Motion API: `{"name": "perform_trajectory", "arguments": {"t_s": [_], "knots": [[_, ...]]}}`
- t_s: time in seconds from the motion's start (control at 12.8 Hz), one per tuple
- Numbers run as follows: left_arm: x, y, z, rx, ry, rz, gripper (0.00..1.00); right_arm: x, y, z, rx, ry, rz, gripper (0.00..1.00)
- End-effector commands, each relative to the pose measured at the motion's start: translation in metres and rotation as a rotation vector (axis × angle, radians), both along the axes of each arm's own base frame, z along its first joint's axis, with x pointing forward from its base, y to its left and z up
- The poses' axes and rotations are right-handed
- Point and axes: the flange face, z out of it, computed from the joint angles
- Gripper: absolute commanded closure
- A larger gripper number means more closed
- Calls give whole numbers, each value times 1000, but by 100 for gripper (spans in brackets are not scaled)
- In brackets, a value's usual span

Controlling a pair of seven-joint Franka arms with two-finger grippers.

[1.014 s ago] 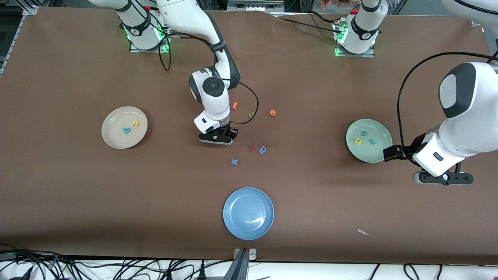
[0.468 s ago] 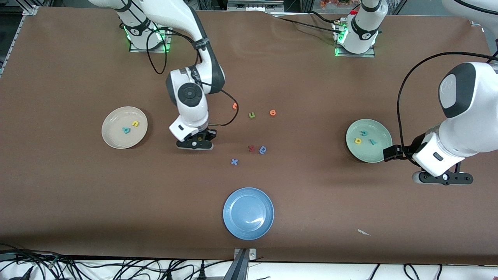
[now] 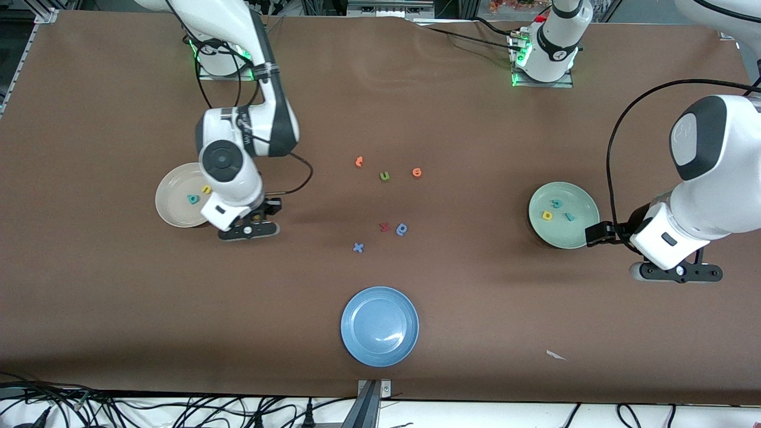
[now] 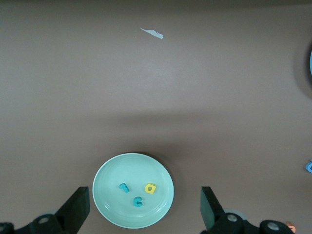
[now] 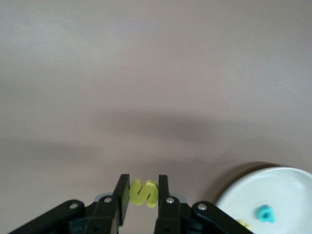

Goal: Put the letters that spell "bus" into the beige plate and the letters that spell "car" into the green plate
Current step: 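Lift the yellow s and carry it to the white plate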

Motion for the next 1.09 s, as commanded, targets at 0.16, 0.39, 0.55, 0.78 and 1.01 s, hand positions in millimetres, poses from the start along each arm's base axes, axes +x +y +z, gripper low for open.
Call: {"name": "perform_trajectory", "arguments": {"t_s": [0.16, 0.39, 0.55, 0.78, 1.01], "knots": [[-3, -2, 9, -19, 0, 1, 0, -26, -104, -10, 79, 17, 133, 87], [-3, -2, 9, -19, 0, 1, 0, -44, -160, -28, 99, -11, 212, 87], [-3, -3, 9, -19, 0, -1, 0, -60, -202, -46, 131, -45, 240, 87], [-3, -3, 8, -19, 2, -1, 0, -64, -219, -55, 160, -66, 256, 87], [-3, -3, 9, -19, 0, 1, 0, -64, -219, -55, 164, -67, 253, 81]]}}
